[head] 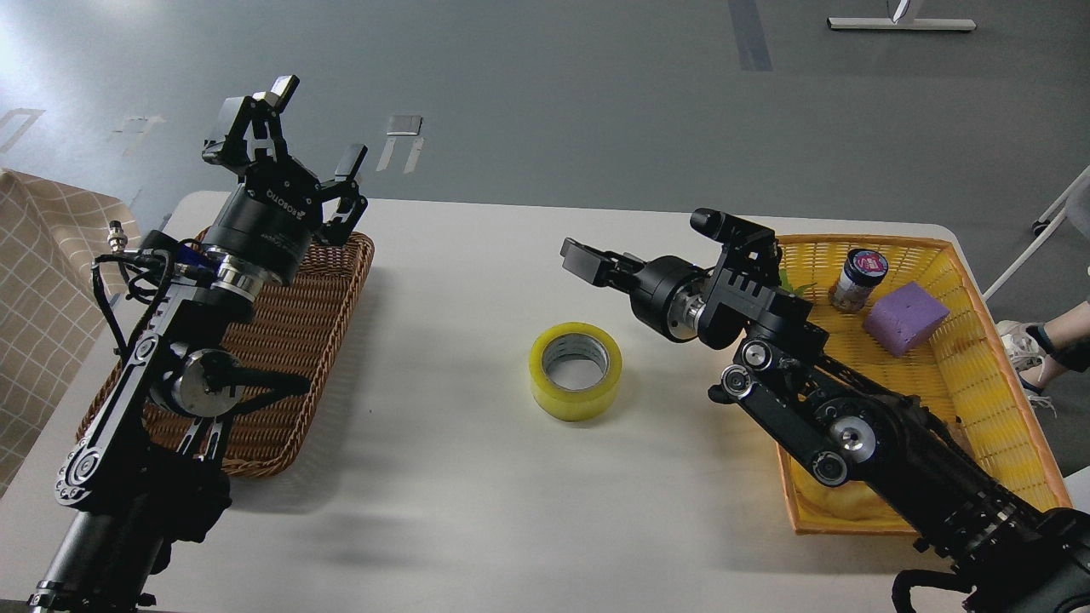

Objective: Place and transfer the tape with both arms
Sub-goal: 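Set the tape roll on the table and release it with the right gripper, then raise the right arm away from the tape roll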

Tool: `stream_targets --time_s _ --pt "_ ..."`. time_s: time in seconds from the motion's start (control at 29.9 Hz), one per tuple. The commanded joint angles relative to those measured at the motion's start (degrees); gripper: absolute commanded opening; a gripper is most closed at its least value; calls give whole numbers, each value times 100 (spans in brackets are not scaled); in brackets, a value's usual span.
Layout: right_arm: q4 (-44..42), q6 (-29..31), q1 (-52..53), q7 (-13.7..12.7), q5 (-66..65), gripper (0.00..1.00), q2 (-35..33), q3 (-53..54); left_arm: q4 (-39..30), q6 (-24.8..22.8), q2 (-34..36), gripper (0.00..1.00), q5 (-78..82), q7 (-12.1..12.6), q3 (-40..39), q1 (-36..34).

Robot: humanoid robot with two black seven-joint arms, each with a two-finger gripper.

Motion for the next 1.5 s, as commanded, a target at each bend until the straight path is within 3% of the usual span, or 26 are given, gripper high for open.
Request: stream_targets --time_s 0.0,0.23,0.5,0.67,0.8,0.87,0.94,1.2,1.47 --pt "286 65 23 -6 227 100 0 703 0 -5 -3 98 0 4 9 -8" --pt "839 162 252 -6 1414 100 0 1099 0 -40 -3 98 9 -4 35 -16" --pt "2061 1067 147 20 3803 100 -1265 2083 -18 -111 93 98 -17 -4 0 -25" --pt "2659 1556 -423 546 4490 100 -1635 3118 -79 -189 94 98 -35 4 27 -113" --pt "2818 1556 -916 723 4605 100 -1574 4025 -114 -286 137 98 -35 -22 18 -131" --pt "2818 1556 -1067 723 4781 100 -1530 4316 -176 -480 155 98 -35 -110 0 -122" --pt "2809 1556 -1338 715 5393 100 -1320 4771 -246 -830 155 98 -35 -416 -8 -96" --pt "2914 1556 -1787 706 5651 100 -1213 4967 -299 -924 137 98 -26 -1023 0 -104" --pt "2914 1556 -1708 662 5704 100 -1134 5019 -879 -542 -73 98 -35 -1050 -8 194"
